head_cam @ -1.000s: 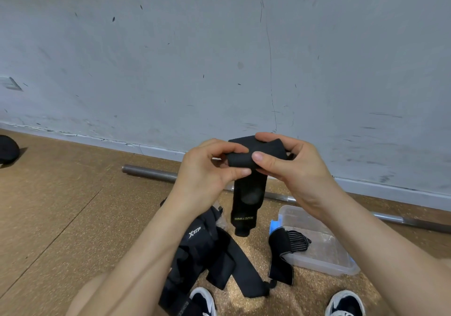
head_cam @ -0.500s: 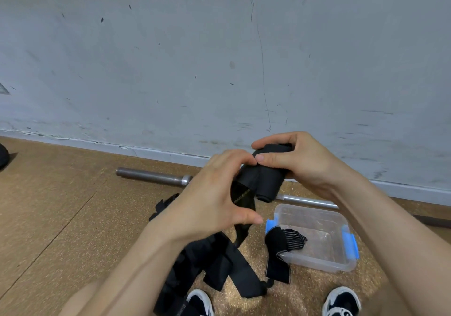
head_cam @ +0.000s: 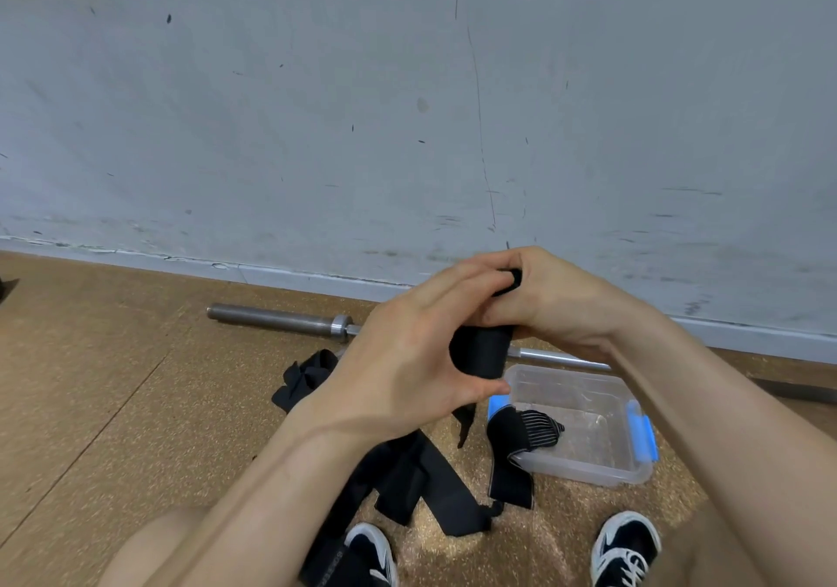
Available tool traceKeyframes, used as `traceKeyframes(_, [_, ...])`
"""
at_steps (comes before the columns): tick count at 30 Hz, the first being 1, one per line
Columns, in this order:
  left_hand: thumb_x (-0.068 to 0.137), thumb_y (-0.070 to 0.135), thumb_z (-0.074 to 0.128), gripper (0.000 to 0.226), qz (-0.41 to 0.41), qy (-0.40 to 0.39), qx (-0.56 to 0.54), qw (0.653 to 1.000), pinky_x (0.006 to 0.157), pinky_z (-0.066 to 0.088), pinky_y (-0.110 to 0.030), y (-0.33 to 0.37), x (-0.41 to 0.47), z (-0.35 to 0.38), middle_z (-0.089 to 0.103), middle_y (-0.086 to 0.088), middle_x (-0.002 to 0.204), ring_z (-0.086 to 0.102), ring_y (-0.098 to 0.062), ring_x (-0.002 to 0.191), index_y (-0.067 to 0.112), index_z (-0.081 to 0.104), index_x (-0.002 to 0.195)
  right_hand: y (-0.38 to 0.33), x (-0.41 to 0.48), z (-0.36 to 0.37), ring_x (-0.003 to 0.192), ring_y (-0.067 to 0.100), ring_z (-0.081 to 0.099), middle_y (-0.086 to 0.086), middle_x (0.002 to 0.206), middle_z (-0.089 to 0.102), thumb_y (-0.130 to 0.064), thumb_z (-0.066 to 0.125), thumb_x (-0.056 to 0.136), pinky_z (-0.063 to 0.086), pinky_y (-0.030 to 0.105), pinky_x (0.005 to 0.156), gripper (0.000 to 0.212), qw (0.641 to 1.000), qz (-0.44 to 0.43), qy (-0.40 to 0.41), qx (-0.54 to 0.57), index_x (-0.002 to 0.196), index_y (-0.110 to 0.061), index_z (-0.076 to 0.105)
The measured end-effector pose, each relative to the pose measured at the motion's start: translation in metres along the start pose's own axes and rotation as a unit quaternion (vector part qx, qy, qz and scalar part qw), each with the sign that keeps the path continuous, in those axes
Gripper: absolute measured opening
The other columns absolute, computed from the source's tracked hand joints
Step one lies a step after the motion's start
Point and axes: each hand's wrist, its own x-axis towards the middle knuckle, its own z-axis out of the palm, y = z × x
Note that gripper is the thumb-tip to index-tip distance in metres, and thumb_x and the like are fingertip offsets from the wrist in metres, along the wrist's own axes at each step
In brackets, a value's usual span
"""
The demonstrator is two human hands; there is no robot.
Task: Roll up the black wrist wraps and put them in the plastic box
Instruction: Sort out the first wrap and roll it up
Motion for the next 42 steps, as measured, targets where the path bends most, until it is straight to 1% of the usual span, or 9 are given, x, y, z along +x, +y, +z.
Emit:
traceKeyframes(7, [0.052, 0.036, 0.093, 0.109, -0.074, -0.022, -0.146, 0.986, 0.097, 0.043, -0.015, 0.006, 0.004, -0.006, 0.042, 0.026, 0.137, 0.045, 0.003, 0.124, 0.056, 0.032, 0.140, -0.010, -0.007, -0.004, 0.097, 0.026, 0.071, 0.012, 0.103, 0.070, 0.005, 0.074, 0.081, 0.058, 0.038, 0.091, 0.049, 0.998, 0.016, -0.039, -0.050, 0.123, -0.018, 0.062])
traceKeyframes(10, [0.062, 0.040, 0.079, 0.087, -0.156, 0.058, -0.326, 0.930, 0.101, 0.045, -0.023, -0.008, 0.003, -0.019, 0.052, 0.014, 0.135, 0.051, -0.004, 0.123, 0.041, 0.039, 0.140, -0.020, -0.017, -0.008, 0.100, 0.026, 0.069, 0.015, 0.112, 0.066, 0.000, 0.079, 0.078, 0.056, 0.040, 0.091, 0.087, 0.979, 0.001, -0.080, -0.189, 0.142, -0.041, 0.038])
traceKeyframes(12, [0.071, 0.031, 0.078, 0.079, -0.199, -0.005, -0.384, 0.902, 0.099, 0.048, -0.027, -0.020, 0.004, -0.023, 0.063, 0.002, 0.131, 0.058, -0.009, 0.122, 0.031, 0.043, 0.141, -0.023, -0.021, -0.009, 0.103, 0.026, 0.069, 0.016, 0.117, 0.065, 0.001, 0.079, 0.078, 0.056, 0.044, 0.092, 0.094, 0.975, 0.009, -0.120, -0.189, 0.144, -0.047, 0.032])
traceKeyframes(16, [0.081, -0.005, 0.075, 0.074, -0.288, -0.079, -0.402, 0.866, 0.066, 0.053, -0.021, -0.025, 0.010, -0.009, 0.071, -0.013, 0.087, 0.071, -0.016, 0.074, 0.020, 0.044, 0.143, -0.025, -0.021, -0.014, 0.091, 0.024, 0.071, 0.012, 0.105, 0.070, -0.001, 0.080, 0.077, 0.058, 0.041, 0.084, 0.093, 0.971, 0.013, -0.082, -0.225, 0.142, -0.047, 0.032])
traceKeyframes(21, [0.065, 0.010, 0.082, 0.084, -0.308, -0.044, -0.482, 0.819, 0.091, 0.055, -0.051, -0.023, 0.012, -0.003, 0.071, -0.028, 0.104, 0.070, -0.042, 0.096, 0.021, 0.048, 0.140, -0.022, -0.015, -0.018, 0.077, 0.023, 0.074, 0.007, 0.087, 0.076, -0.008, 0.082, 0.075, 0.055, 0.029, 0.065, 0.065, 0.995, 0.016, 0.045, -0.091, 0.129, -0.030, 0.052])
traceKeyframes(26, [0.078, -0.010, 0.074, 0.076, -0.312, -0.002, -0.465, 0.829, 0.079, 0.059, -0.043, -0.017, 0.012, 0.009, 0.073, -0.016, 0.085, 0.072, -0.029, 0.080, 0.035, 0.050, 0.134, -0.006, -0.002, 0.002, 0.069, 0.008, 0.066, -0.004, 0.080, 0.071, -0.036, 0.085, 0.072, 0.053, 0.025, 0.062, 0.028, 0.960, -0.028, 0.202, -0.190, 0.091, -0.027, 0.067])
traceKeyframes(33, [0.076, 0.002, 0.077, 0.051, -0.312, 0.022, -0.565, 0.763, 0.057, 0.056, -0.031, -0.011, 0.009, 0.011, 0.074, -0.016, 0.089, 0.073, -0.027, 0.076, 0.011, 0.060, 0.123, 0.000, -0.002, 0.006, 0.059, 0.017, 0.052, 0.003, 0.064, 0.058, -0.067, 0.044, 0.086, 0.043, 0.036, 0.058, 0.040, 0.912, -0.106, 0.189, -0.348, 0.090, -0.028, 0.041])
traceKeyframes(38, [0.076, 0.009, 0.074, 0.052, -0.313, 0.158, -0.582, 0.734, 0.072, 0.061, -0.038, -0.010, 0.014, 0.013, 0.074, -0.018, 0.101, 0.073, -0.032, 0.091, 0.004, 0.056, 0.125, -0.001, -0.005, 0.010, 0.084, 0.013, 0.071, 0.004, 0.097, 0.071, -0.054, 0.067, 0.071, 0.059, 0.032, 0.074, 0.059, 0.991, -0.034, 0.131, -0.013, 0.118, -0.024, 0.048])
traceKeyframes(42, [0.088, 0.006, 0.068, 0.037, -0.325, 0.218, -0.561, 0.729, 0.068, 0.059, -0.033, -0.009, 0.016, 0.010, 0.073, -0.012, 0.102, 0.072, -0.026, 0.092, 0.007, 0.057, 0.123, 0.010, -0.002, 0.016, 0.091, 0.022, 0.073, 0.011, 0.099, 0.076, -0.027, 0.064, 0.093, 0.057, 0.030, 0.073, 0.023, 0.993, 0.003, 0.094, 0.070, 0.106, -0.008, 0.069])
